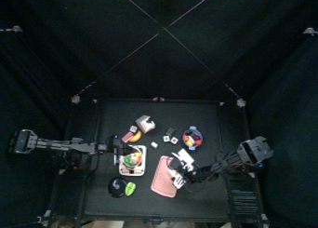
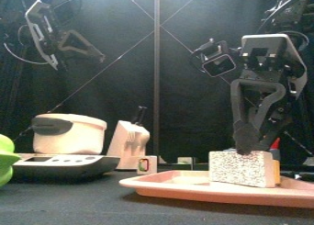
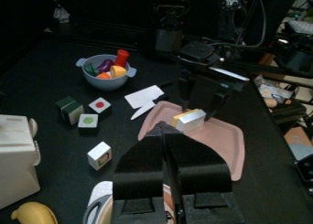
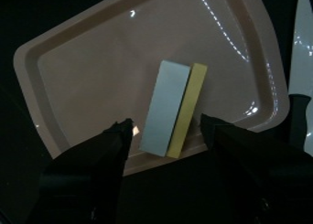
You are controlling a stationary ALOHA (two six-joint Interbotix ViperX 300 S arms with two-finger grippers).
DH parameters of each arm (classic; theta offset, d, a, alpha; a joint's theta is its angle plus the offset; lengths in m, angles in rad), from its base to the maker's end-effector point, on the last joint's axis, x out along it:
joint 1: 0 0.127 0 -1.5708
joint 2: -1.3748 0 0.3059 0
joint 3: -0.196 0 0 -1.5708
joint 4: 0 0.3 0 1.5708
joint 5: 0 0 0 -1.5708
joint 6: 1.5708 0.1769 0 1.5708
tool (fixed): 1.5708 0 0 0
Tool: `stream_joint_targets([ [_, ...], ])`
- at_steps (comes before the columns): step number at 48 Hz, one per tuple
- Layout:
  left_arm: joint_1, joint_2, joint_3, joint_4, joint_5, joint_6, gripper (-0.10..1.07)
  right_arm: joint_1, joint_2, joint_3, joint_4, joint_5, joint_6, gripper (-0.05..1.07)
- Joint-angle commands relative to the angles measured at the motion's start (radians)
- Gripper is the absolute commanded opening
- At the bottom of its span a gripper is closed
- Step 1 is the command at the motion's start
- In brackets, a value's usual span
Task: Grab egg sushi
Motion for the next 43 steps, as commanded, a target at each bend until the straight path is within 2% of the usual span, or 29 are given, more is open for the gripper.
stream_joint_targets([
  [1,-0.002,0.0,-0.012,0.002,-0.008,0.0,0.3,0.005,-0.011,-0.02,0.003,0.0,-0.003,0.92],
  [32,-0.002,0.0,-0.012,0.002,-0.008,0.0,0.3,-0.005,0.02,-0.029,-0.008,0.0,-0.005,0.91],
  [35,-0.002,0.0,-0.012,0.0,-0.009,-0.002,0.3,-0.005,0.02,-0.031,-0.011,0.0,-0.005,0.88],
  [43,-0.002,0.0,-0.015,-0.046,-0.008,-0.003,0.3,-0.005,0.021,-0.04,-0.025,0.023,-0.005,0.71],
])
